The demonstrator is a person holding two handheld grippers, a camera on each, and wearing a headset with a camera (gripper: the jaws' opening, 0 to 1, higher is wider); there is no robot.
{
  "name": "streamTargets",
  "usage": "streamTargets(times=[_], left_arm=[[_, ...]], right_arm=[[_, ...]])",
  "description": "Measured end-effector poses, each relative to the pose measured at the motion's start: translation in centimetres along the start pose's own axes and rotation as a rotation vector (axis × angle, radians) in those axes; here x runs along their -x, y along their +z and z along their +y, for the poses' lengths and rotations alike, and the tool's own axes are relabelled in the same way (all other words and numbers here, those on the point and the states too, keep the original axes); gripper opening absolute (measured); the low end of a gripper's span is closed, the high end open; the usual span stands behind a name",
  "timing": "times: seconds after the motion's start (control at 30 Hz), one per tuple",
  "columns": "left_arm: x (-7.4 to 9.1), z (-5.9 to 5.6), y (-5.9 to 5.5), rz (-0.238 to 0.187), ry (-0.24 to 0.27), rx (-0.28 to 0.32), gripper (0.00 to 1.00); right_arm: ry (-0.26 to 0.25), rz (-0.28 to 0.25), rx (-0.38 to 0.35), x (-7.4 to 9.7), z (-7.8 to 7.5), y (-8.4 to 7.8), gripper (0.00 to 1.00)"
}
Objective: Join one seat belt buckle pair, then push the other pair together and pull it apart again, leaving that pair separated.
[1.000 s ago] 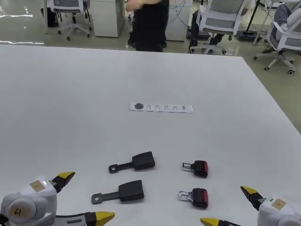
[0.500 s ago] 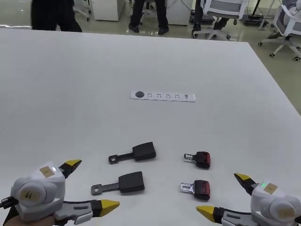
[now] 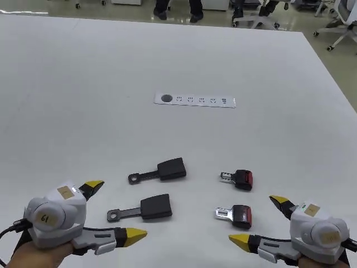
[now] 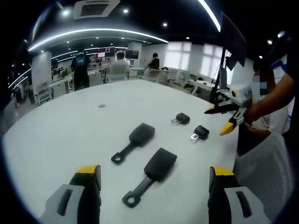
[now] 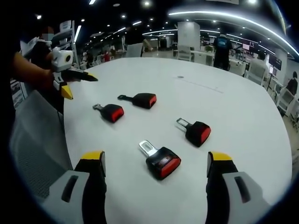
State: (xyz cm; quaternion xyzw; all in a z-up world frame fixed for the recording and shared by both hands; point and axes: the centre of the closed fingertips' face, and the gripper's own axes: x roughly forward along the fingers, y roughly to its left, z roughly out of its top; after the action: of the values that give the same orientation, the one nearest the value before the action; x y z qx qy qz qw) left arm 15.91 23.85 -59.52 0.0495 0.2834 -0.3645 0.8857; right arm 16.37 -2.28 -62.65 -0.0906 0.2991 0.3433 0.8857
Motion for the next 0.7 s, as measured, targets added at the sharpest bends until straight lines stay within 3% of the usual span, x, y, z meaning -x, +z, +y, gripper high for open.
streamTargets(times=[0.3, 0.5, 0.7], left_arm=[[-1.6, -0.3, -0.7, 0.044, -0.044, -0.033, 0.95], [-2.6, -0.2, -1.4, 0.098, -0.071, -0.071, 0.9], [-3.8, -0.5, -1.8, 0.125, -0.104, -0.092, 0.88]], right_arm=[[0.044, 0.035, 0.031, -0.7, -0.6, -0.6, 0.87], [0.085, 0.061, 0.05, -1.4, -0.4, -0.9, 0.84], [0.128, 0.097, 0.076, -2.2, -0.1, -1.6, 0.83]])
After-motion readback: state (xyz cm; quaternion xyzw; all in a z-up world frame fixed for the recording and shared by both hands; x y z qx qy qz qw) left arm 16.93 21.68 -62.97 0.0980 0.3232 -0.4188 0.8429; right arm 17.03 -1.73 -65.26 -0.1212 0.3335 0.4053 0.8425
